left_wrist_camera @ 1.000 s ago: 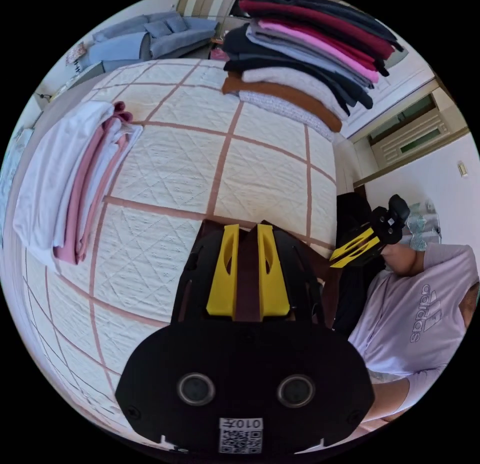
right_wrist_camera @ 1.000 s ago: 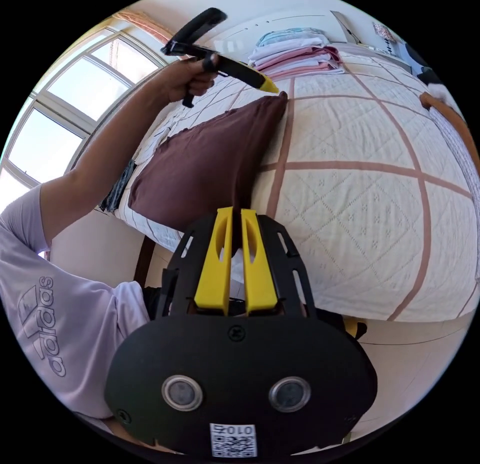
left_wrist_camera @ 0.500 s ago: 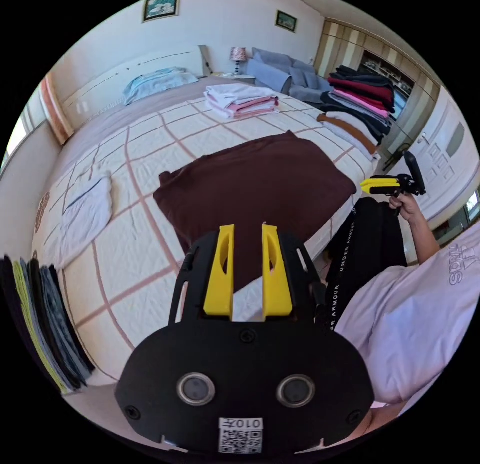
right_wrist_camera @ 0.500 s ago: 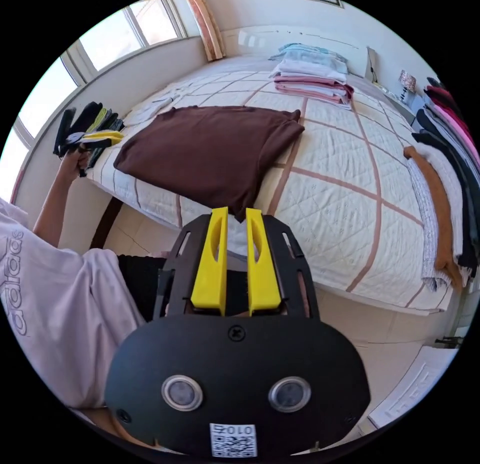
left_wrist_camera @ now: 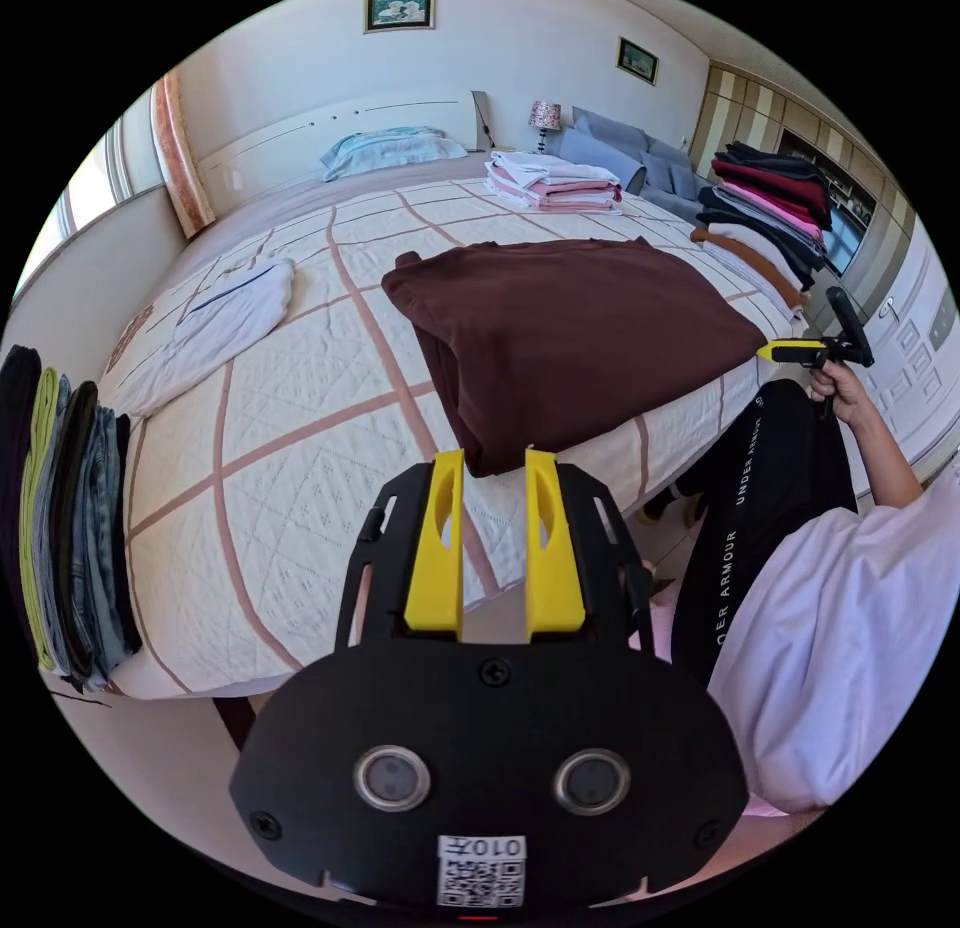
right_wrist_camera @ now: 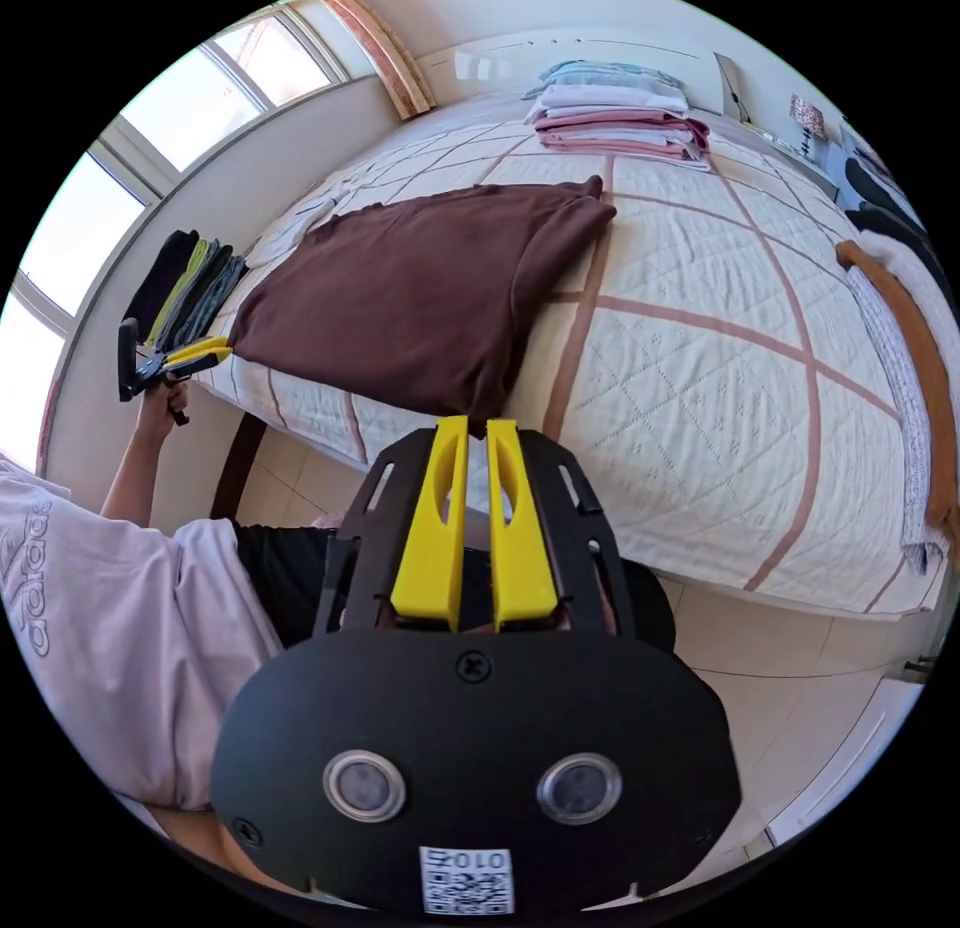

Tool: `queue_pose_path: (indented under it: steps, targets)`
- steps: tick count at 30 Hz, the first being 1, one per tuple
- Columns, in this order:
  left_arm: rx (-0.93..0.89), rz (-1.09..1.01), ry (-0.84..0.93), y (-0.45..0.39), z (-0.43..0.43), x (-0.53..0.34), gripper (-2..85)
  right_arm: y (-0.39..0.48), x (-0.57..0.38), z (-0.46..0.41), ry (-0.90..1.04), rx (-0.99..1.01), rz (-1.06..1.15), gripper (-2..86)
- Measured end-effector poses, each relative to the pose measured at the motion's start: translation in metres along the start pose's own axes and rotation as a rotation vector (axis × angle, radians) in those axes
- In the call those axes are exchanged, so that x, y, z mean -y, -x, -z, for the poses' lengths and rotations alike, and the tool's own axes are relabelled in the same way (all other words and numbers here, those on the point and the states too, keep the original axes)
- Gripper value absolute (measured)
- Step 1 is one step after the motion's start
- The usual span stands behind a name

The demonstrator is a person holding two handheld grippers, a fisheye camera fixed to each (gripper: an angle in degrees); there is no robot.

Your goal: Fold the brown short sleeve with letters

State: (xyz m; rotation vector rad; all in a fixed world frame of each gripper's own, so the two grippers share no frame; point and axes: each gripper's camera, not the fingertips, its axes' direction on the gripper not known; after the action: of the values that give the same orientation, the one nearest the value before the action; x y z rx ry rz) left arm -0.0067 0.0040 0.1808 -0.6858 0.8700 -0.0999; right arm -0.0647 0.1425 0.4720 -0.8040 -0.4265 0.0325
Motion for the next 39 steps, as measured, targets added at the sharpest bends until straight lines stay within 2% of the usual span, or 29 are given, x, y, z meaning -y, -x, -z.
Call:
queue_pose_path:
  steps: [6, 11, 14, 15, 16, 19, 22, 26, 33, 36, 39]
  targets:
    - [-0.077, 0.019, -0.038, 0.036, 0.010, -0.011, 2.0, 0.039, 0.004, 0.026, 0.010, -0.107, 0.088, 3.9]
    - [-0.170, 0.113, -0.080, 0.073, 0.019, -0.023, 3.1, 0.061, 0.009, 0.000, 0.078, -0.154, 0.098, 4.0]
    - [-0.182, 0.275, -0.103, 0.100, 0.036, -0.039, 5.6, 0.080, 0.006, 0.011, 0.057, -0.212, 0.064, 5.1]
    - [-0.241, 0.363, -0.137, 0.113, 0.041, -0.049, 6.8, 0.083, 0.004, 0.014, 0.051, -0.226, 0.049, 5.4]
    - [-0.317, 0.418, -0.173, 0.124, 0.042, -0.058, 7.4, 0.089, 0.001, 0.023, 0.024, -0.254, 0.016, 5.8]
    - [-0.351, 0.496, -0.190, 0.141, 0.037, -0.064, 8.3, 0.115, -0.004, 0.054, -0.118, -0.344, -0.056, 6.1]
    - [-0.431, 0.523, -0.172, 0.153, 0.022, -0.053, 8.3, 0.170, 0.011, 0.068, -0.209, -0.351, 0.070, 6.7]
    - [-0.444, 0.557, -0.182, 0.167, 0.014, -0.044, 7.0, 0.251, 0.040, 0.050, -0.183, -0.264, 0.310, 7.8]
    - [-0.588, 0.535, -0.289, 0.194, 0.044, -0.027, 3.8, 0.364, 0.085, 0.012, -0.150, -0.118, 0.538, 11.2]
    - [-0.639, 0.507, -0.304, 0.206, 0.052, -0.013, 3.6, 0.436, 0.097, -0.015, -0.170, -0.192, 0.684, 12.2]
    - [-0.702, 0.494, -0.323, 0.219, 0.053, -0.003, 4.0, 0.494, 0.104, -0.052, -0.190, -0.359, 0.782, 12.3]
